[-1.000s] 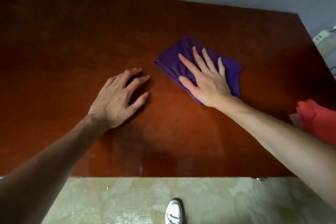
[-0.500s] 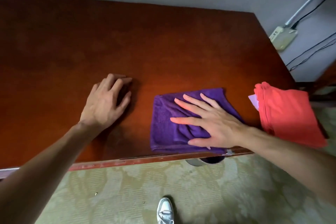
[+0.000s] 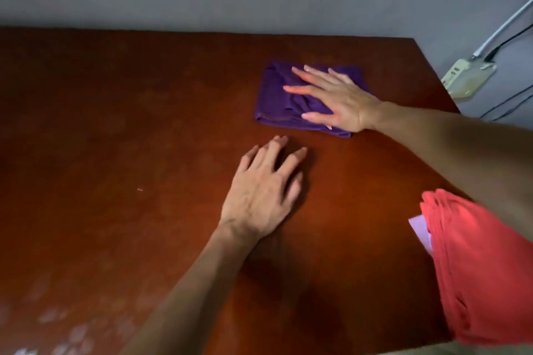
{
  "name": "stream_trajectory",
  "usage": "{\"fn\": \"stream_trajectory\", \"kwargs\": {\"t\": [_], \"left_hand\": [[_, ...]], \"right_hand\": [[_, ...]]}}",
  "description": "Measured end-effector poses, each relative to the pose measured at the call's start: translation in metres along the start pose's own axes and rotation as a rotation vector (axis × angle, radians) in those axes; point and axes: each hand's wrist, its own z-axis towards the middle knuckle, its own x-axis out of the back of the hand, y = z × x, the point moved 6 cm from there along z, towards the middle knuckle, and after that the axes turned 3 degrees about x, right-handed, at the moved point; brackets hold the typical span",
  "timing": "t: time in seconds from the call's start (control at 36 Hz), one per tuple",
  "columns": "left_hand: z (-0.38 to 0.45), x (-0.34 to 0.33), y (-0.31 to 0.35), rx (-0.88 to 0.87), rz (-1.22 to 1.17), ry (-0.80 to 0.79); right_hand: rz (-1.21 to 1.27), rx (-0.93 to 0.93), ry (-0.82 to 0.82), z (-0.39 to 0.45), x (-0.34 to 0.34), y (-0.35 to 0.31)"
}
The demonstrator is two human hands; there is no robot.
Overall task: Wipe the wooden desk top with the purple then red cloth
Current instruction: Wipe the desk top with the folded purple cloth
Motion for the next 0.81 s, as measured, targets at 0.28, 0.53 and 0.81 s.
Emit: {"fn": "stream_trajectory", "kwargs": {"t": [0.28,0.53,0.81], "left_hand": [[0.039,-0.02,0.007,0.066,0.049,-0.095],[0.043,-0.018,0.007,0.066,0.02,-0.113],[0.042,-0.012,0.002,0.064,-0.025,-0.115]], "right_hand": [[0.079,-0.284,0.061,0.052,0.012,0.121],[0.097,-0.435,0.113,0.033,0.004,0.111],[0.045,-0.362,0.082,-0.088,-0.009,0.059]]}}
